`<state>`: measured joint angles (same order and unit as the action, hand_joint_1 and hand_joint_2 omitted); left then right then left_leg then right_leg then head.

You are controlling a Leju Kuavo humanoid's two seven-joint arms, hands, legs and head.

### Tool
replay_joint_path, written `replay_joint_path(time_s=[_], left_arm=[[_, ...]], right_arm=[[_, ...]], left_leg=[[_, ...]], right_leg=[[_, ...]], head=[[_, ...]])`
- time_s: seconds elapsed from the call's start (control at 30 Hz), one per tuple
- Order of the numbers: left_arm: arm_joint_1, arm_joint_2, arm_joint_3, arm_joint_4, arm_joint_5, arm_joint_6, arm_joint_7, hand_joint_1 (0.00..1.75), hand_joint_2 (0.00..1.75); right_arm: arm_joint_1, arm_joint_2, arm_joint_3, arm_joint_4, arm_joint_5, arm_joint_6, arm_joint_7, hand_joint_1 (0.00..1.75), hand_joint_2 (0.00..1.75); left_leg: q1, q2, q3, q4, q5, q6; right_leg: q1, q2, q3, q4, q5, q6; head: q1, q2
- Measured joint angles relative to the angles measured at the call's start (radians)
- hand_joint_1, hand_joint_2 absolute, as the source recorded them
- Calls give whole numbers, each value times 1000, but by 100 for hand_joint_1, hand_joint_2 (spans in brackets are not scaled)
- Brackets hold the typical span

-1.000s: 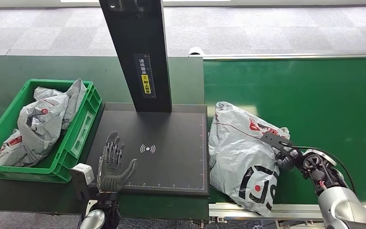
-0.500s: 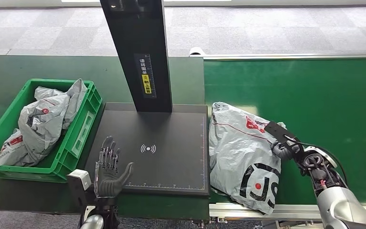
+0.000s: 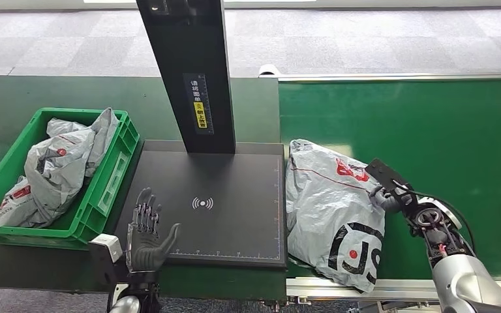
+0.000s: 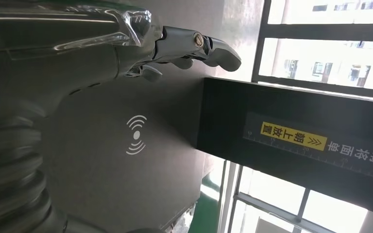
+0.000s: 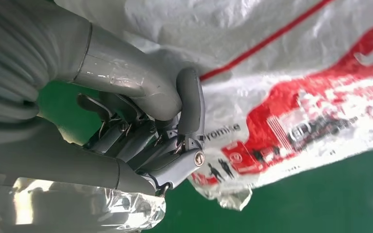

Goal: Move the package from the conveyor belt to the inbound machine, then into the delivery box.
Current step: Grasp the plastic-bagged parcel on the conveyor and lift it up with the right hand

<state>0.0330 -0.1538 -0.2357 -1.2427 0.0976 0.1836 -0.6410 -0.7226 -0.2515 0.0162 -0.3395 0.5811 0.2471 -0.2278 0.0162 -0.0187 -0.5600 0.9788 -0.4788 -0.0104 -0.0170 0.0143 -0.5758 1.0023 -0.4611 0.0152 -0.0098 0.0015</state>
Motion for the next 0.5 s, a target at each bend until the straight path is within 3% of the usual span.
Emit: replay_joint_path(time_s=[0.1, 0.23, 0.37, 0.5], left_arm=[[7, 2, 1, -13, 5, 6, 0, 0, 175], [23, 5, 4, -33, 7, 18, -1, 0, 175], [32, 4, 7, -50, 1, 19, 0, 0, 175], [34, 0, 9, -61, -11, 16, 7, 0, 175]], right_arm=[[-1, 3, -10, -21, -29, -48, -35, 175, 175], [-2, 10, -17, -87, -79, -103, -89, 0, 175], [-7, 14, -16, -169, -72, -166, -24, 0, 0], [-8, 17, -1, -185, -28, -199, 33, 0, 0]], left_leg=[[0, 0, 0, 0, 0, 0], [0, 0, 0, 0, 0, 0], [0, 0, 0, 0, 0, 0], [0, 0, 0, 0, 0, 0]], right_leg=[[0, 0, 0, 0, 0, 0], [0, 0, 0, 0, 0, 0], [0, 0, 0, 0, 0, 0], [0, 0, 0, 0, 0, 0]], head=[[0, 0], [0, 0], [0, 0], [0, 0]])
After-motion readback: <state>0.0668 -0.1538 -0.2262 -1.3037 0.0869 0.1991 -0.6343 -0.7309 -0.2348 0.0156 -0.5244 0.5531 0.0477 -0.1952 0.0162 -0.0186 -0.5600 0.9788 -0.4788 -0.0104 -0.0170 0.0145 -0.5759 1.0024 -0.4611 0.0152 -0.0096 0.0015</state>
